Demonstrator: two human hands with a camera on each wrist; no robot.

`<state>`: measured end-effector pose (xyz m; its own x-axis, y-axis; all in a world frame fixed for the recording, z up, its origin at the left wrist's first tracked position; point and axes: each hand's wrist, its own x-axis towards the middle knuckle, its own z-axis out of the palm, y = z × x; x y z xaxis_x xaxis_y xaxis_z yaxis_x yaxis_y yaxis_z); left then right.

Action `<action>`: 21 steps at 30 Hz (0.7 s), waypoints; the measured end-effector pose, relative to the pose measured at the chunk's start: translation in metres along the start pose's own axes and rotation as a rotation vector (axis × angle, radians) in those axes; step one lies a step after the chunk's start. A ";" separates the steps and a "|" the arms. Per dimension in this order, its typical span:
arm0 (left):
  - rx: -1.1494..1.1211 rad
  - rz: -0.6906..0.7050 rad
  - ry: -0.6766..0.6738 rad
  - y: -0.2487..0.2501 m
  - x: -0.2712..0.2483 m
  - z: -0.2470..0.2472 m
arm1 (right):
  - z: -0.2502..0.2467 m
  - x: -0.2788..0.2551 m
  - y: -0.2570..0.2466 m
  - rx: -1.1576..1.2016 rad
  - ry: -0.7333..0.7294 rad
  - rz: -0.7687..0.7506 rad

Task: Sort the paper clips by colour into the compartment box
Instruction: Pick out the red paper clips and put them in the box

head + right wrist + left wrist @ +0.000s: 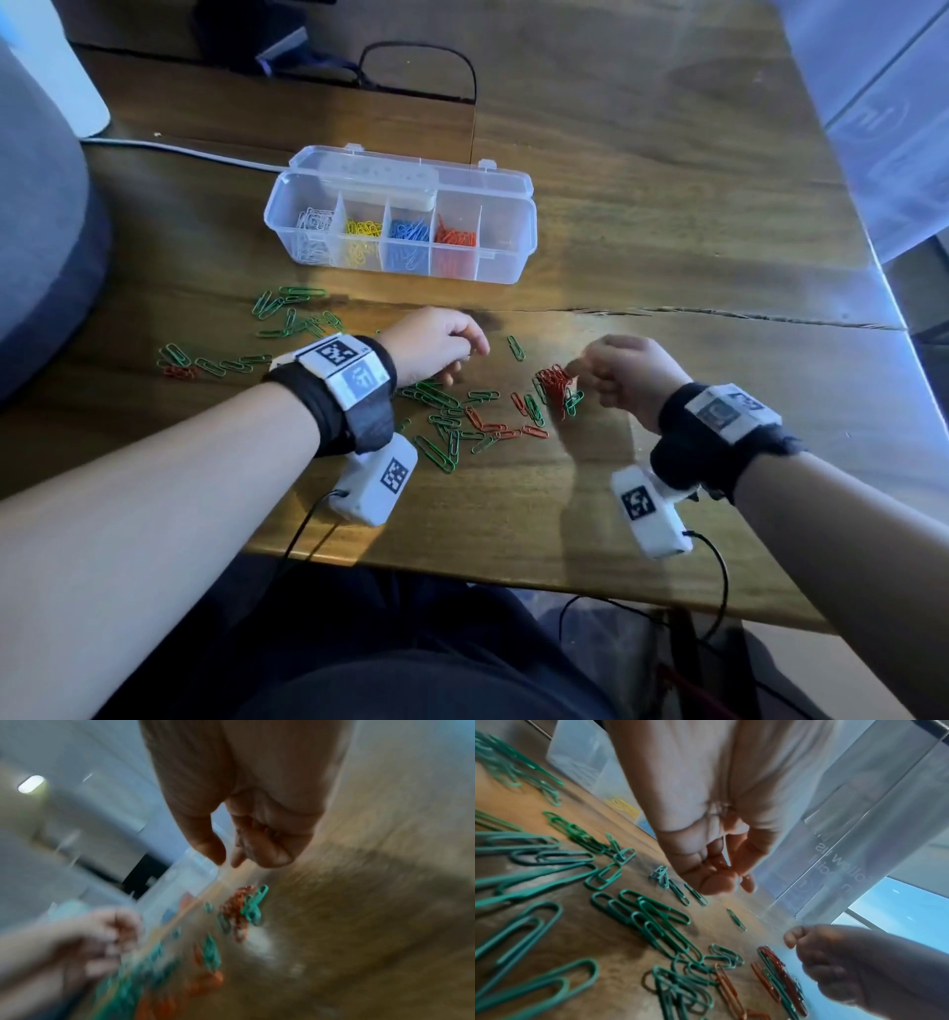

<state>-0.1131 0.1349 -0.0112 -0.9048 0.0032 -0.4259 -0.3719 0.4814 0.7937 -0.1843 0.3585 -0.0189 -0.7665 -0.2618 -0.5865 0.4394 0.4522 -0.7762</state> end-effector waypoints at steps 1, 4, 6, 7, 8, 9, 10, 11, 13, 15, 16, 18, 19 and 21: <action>-0.010 -0.017 0.013 0.000 -0.002 0.001 | 0.002 -0.001 0.002 -0.310 0.036 -0.083; -0.084 -0.063 0.036 0.001 -0.009 0.006 | 0.013 -0.002 0.004 -0.895 0.084 -0.252; 0.029 -0.043 0.034 0.000 -0.015 0.011 | 0.018 0.000 0.002 -0.956 0.120 -0.272; 0.143 -0.017 0.021 0.000 -0.017 0.013 | 0.019 0.002 0.001 -0.943 0.130 -0.262; 0.268 0.010 -0.001 -0.001 -0.020 0.016 | 0.020 0.004 0.000 -0.939 0.129 -0.250; 0.379 0.034 -0.033 0.000 -0.024 0.018 | 0.020 0.006 -0.002 -0.949 0.116 -0.243; 0.472 0.056 -0.069 -0.001 -0.026 0.020 | 0.020 0.007 -0.003 -0.960 0.101 -0.243; 0.556 0.079 -0.102 -0.002 -0.028 0.021 | 0.020 0.008 -0.004 -0.962 0.091 -0.248; 0.683 0.117 -0.144 -0.006 -0.028 0.024 | 0.018 0.011 -0.006 -0.915 0.082 -0.253; 0.710 0.129 -0.135 -0.009 -0.026 0.025 | 0.013 0.017 -0.005 -0.699 0.077 -0.206; 0.703 0.131 -0.129 -0.010 -0.025 0.025 | 0.011 0.018 -0.005 -0.528 0.048 -0.150; 0.696 0.131 -0.133 -0.011 -0.023 0.026 | 0.007 0.017 -0.005 -0.173 -0.056 -0.049; 0.694 0.126 -0.133 -0.011 -0.022 0.026 | 0.005 0.015 -0.006 -0.003 -0.116 -0.018; 0.668 0.109 -0.110 -0.010 -0.020 0.025 | 0.002 0.010 -0.009 0.294 -0.226 0.029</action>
<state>-0.0859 0.1516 -0.0215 -0.8903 0.1546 -0.4284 -0.0398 0.9107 0.4112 -0.1948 0.3503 -0.0182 -0.6433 -0.4489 -0.6202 0.6006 0.2065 -0.7724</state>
